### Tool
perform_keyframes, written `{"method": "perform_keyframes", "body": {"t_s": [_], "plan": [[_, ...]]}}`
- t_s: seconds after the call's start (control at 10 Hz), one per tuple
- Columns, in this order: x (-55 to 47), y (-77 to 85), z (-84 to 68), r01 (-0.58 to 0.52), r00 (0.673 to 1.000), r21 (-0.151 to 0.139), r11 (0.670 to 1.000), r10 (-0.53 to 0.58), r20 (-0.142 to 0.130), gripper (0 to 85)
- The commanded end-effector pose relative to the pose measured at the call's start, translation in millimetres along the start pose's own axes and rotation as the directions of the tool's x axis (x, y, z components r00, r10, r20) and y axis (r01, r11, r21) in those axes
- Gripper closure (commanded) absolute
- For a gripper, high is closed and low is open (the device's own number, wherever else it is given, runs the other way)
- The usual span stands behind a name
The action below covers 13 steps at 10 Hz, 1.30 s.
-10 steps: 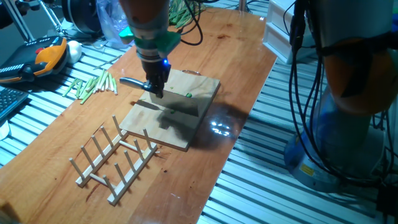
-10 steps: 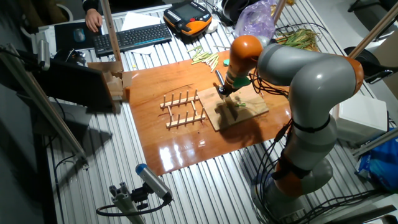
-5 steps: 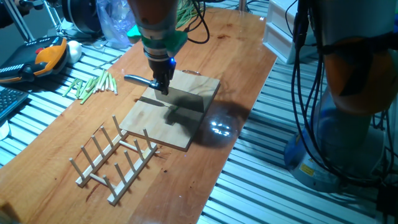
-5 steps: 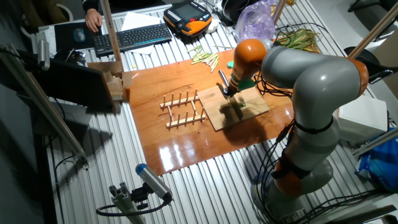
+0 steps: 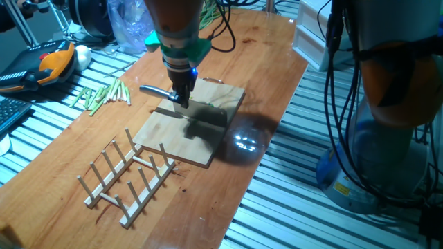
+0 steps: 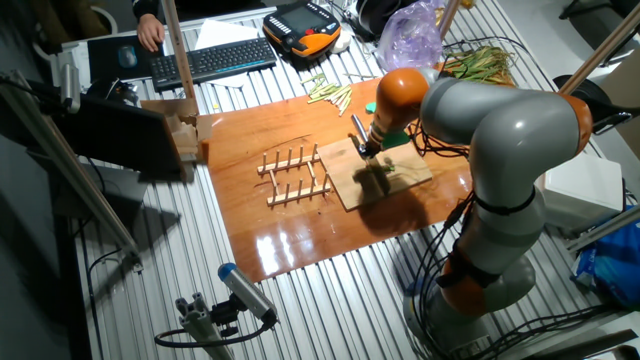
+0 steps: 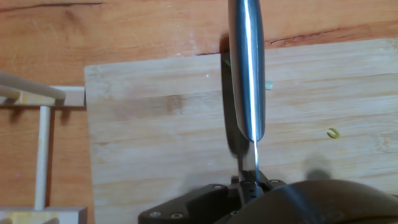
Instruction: Chop the green garlic
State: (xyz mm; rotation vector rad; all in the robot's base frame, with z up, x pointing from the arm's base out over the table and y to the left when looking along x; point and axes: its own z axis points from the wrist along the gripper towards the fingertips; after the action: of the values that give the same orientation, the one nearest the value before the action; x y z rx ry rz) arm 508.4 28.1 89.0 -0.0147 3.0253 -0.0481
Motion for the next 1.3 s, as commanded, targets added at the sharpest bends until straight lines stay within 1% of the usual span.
{"method": "perform_keyframes", "body": {"t_s": [0.0,0.2,0.3,0.4,0.5,0.6,0.7,0.8,1.0,1.2], "plan": [[0.7,0.4,2.9,0.001,1.000,-0.004,1.000,-0.001,0.000,85.0],[-4.8,-1.1,7.8,0.004,1.000,-0.007,1.000,-0.004,0.009,85.0],[-9.5,-2.6,7.0,0.007,1.000,-0.012,1.000,-0.007,0.009,85.0],[-16.8,-4.2,2.6,0.013,1.000,-0.013,1.000,-0.013,-0.002,85.0],[-22.9,-4.7,-0.8,0.014,1.000,-0.012,1.000,-0.014,-0.003,85.0],[-27.6,-3.7,-2.6,0.013,1.000,-0.009,1.000,-0.013,-0.002,85.0],[-30.1,-1.9,-5.3,0.012,1.000,-0.009,1.000,-0.012,-0.008,85.0],[-28.7,-1.0,-9.4,0.011,1.000,-0.004,1.000,-0.011,-0.016,85.0],[-22.0,-5.2,-15.2,0.012,1.000,-0.006,1.000,-0.012,-0.019,85.0],[-24.9,-0.2,-14.8,0.002,1.000,0.000,1.000,-0.002,-0.019,85.0]]}}
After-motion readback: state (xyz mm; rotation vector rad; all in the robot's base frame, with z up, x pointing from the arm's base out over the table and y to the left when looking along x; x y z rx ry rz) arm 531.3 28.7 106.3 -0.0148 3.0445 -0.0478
